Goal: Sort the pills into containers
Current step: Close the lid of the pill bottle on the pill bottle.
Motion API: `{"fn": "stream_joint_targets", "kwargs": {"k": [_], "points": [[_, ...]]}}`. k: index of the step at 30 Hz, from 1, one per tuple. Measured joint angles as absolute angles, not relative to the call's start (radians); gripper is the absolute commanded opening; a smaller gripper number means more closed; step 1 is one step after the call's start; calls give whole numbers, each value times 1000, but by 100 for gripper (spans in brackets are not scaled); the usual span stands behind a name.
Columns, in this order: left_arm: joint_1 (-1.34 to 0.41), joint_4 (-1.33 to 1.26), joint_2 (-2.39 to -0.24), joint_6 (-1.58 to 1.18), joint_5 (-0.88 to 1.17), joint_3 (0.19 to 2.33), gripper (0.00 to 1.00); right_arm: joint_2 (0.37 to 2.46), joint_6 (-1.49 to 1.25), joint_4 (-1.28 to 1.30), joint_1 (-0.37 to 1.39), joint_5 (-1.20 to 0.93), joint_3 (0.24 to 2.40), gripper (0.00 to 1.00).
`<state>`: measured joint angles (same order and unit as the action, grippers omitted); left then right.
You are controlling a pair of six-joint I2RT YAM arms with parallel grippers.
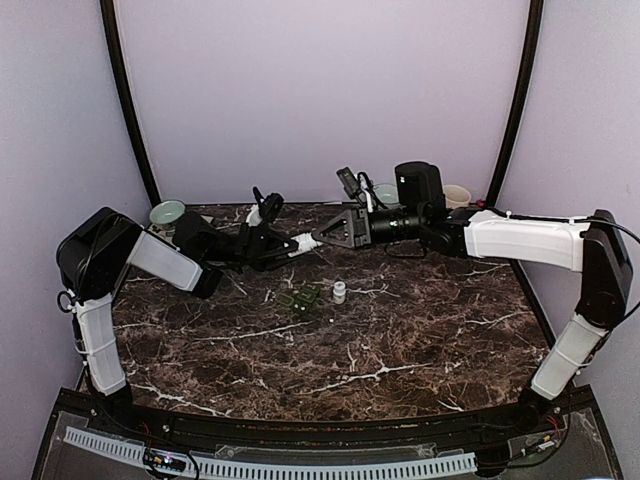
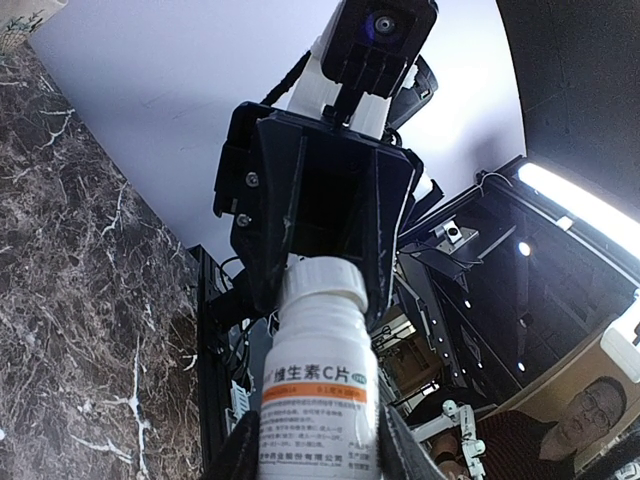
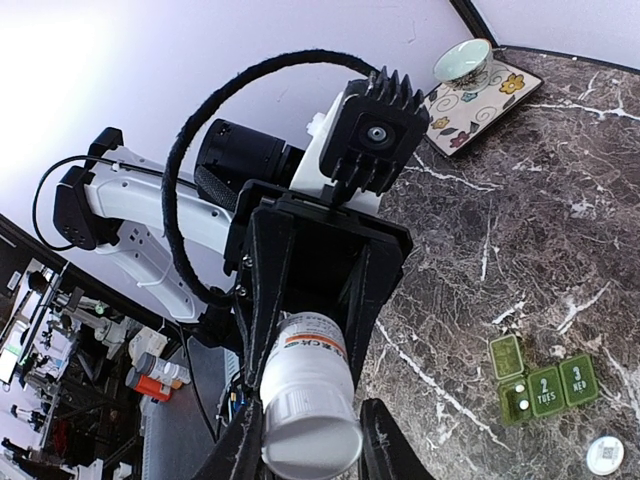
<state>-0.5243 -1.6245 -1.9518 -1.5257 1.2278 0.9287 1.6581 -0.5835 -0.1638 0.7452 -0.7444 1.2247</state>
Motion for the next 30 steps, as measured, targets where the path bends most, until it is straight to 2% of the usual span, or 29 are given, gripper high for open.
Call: {"fn": "stream_joint_targets", "kwargs": {"k": [30], "points": [[-524,-1630,-1984,-1573,1233,934,18,1657,-522,-115,746,-705,1225,0]]}}
